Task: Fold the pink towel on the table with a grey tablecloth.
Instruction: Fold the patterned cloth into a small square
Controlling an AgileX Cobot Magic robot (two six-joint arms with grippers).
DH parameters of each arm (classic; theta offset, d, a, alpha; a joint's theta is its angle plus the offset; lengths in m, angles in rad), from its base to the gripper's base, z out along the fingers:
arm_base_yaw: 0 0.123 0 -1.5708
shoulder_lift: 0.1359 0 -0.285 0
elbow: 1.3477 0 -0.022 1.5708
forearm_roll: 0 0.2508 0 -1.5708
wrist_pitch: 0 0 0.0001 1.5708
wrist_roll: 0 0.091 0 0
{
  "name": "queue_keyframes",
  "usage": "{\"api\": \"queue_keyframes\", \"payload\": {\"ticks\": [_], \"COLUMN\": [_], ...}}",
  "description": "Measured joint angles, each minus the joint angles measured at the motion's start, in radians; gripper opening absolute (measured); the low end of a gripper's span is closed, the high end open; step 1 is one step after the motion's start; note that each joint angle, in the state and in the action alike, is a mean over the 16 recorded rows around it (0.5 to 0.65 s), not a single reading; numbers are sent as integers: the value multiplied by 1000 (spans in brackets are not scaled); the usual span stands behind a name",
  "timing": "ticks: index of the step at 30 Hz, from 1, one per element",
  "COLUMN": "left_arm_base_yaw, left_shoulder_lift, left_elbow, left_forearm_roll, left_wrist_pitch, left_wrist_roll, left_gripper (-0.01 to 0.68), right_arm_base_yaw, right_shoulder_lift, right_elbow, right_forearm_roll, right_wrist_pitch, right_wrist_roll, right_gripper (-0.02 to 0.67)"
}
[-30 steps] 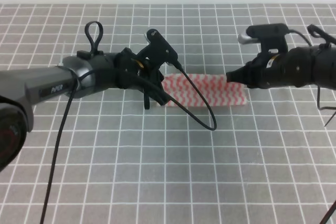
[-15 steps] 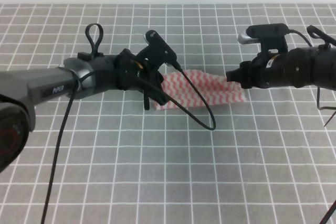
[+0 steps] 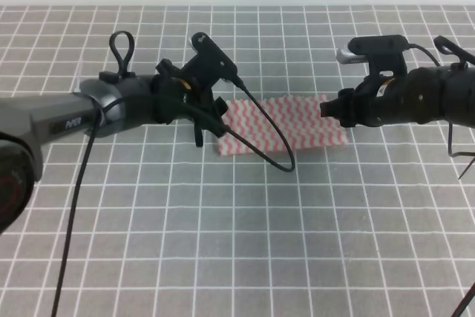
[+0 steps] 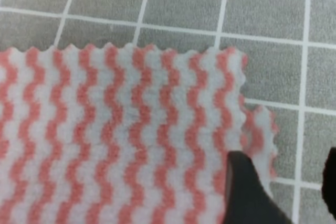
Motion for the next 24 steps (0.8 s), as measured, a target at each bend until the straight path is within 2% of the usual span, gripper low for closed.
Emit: {"api": "queue_keyframes", "payload": {"ticks": [9, 15, 24], "left_arm_base_yaw": [12, 13, 12], "left_shoulder_lift": [-52, -90, -79], "left_elbow": [-11, -47, -94], "left_forearm_roll": [-3, -72, -344], "left_wrist_pitch": [40, 162, 379], "left_wrist_roll": [-37, -90, -14], "left_gripper": [355, 223, 27], "right_arm_base_yaw": [-15, -26, -32], "right_shoulder_lift": [-5, -4, 27], "right_elbow": [-79, -137, -160], "right_forearm_roll": [41, 142, 432], "right_wrist_pitch": [133, 226, 298], "right_wrist_roll": [1, -58, -304], "right_gripper": [296, 245, 85]}}
